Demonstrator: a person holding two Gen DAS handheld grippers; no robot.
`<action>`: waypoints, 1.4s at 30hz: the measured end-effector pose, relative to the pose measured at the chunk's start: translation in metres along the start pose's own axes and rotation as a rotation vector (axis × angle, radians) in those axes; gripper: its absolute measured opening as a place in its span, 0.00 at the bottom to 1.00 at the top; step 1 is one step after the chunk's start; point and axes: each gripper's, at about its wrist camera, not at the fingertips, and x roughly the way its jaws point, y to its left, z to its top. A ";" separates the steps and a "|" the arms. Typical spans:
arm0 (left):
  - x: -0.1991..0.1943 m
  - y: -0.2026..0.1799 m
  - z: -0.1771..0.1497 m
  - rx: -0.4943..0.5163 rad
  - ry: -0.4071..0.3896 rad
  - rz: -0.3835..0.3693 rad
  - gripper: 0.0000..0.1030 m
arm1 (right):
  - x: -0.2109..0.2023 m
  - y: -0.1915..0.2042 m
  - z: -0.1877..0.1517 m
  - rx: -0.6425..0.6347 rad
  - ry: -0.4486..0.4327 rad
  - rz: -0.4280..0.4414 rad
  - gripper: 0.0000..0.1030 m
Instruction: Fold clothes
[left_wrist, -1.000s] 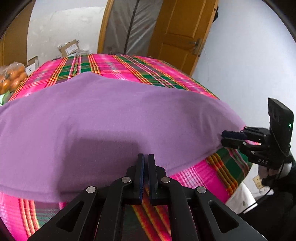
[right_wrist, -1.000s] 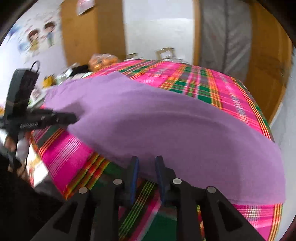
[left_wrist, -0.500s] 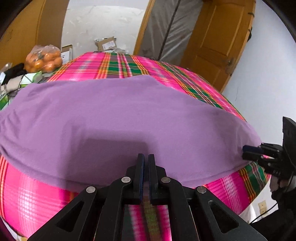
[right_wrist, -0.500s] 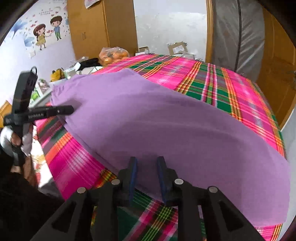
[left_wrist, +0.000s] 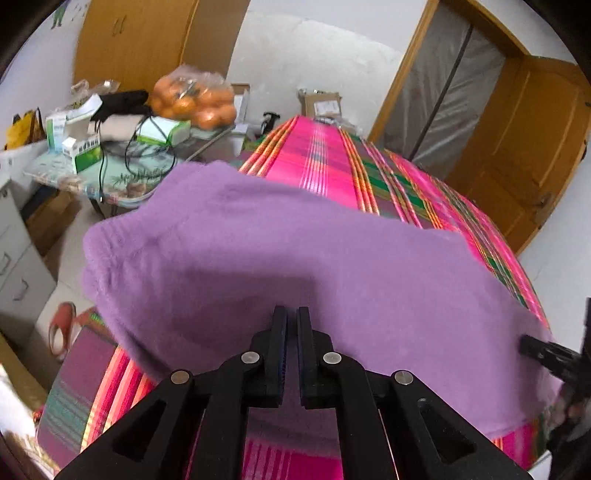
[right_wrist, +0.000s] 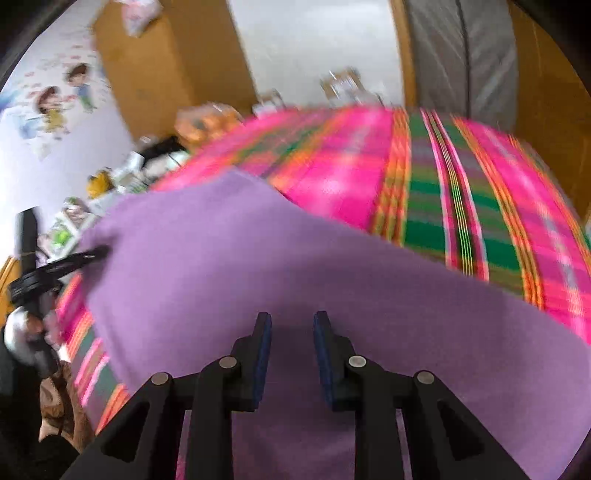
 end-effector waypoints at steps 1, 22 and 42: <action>-0.001 -0.001 0.001 0.006 0.011 0.006 0.05 | 0.000 -0.001 0.004 0.008 -0.004 0.004 0.22; 0.070 -0.004 0.082 0.071 0.040 -0.003 0.08 | 0.123 0.065 0.127 -0.014 0.033 0.100 0.15; 0.008 0.059 0.038 -0.041 -0.039 0.076 0.08 | 0.064 0.081 0.073 -0.077 0.040 0.188 0.23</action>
